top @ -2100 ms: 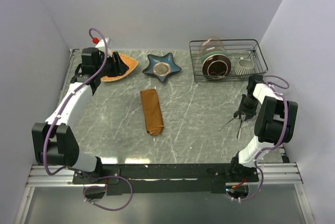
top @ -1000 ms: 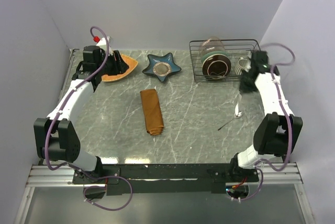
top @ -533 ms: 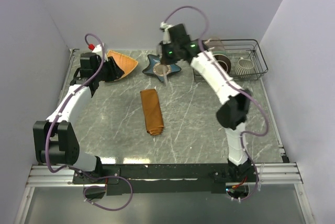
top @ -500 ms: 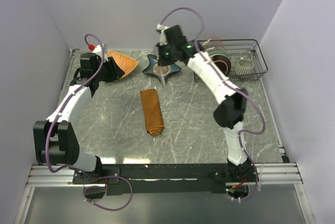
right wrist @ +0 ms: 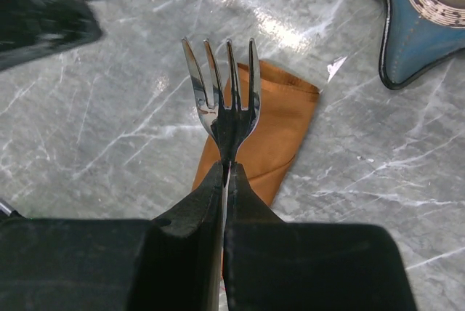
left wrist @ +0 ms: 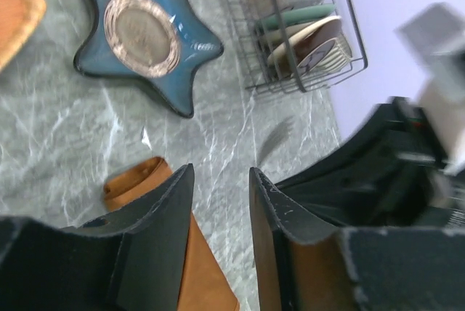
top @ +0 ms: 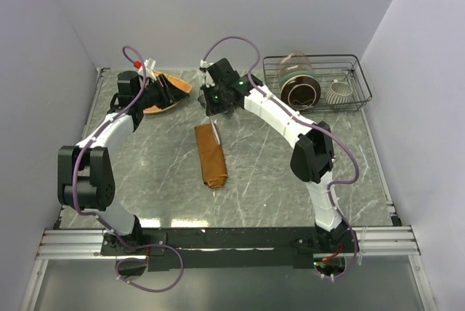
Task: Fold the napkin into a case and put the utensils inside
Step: Insert the fork into the folded napkin, then pick up the spoon from the corner of the board.
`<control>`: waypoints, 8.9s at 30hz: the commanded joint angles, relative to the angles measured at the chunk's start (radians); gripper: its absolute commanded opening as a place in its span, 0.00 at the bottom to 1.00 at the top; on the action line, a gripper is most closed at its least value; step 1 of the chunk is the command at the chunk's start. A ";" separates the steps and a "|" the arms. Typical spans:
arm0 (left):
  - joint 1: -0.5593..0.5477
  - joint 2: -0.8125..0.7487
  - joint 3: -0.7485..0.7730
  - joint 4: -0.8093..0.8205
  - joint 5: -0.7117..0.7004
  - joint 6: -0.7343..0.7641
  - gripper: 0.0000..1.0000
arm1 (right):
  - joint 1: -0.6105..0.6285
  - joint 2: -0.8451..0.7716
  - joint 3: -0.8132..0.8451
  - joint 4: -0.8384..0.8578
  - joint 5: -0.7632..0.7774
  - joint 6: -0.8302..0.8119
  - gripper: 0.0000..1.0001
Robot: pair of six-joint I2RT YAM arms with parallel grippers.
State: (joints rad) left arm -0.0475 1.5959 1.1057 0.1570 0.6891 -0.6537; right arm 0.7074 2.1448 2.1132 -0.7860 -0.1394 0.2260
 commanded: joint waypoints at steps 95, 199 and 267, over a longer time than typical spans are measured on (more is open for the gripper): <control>-0.118 0.455 0.149 -0.112 0.259 0.325 0.33 | -0.020 0.159 -0.028 0.004 0.136 0.207 0.00; -0.153 0.521 0.098 -0.102 0.049 0.356 0.06 | -0.049 -0.025 -0.039 -0.059 0.109 0.129 0.51; -0.150 0.110 0.368 -0.424 0.401 0.566 0.53 | -0.964 -0.348 -0.664 -0.234 -0.615 -0.761 0.00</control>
State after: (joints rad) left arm -0.1986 1.7821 1.4036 -0.2214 1.0527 -0.1272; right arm -0.3840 1.9102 1.3128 -0.9451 -0.6014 -0.4892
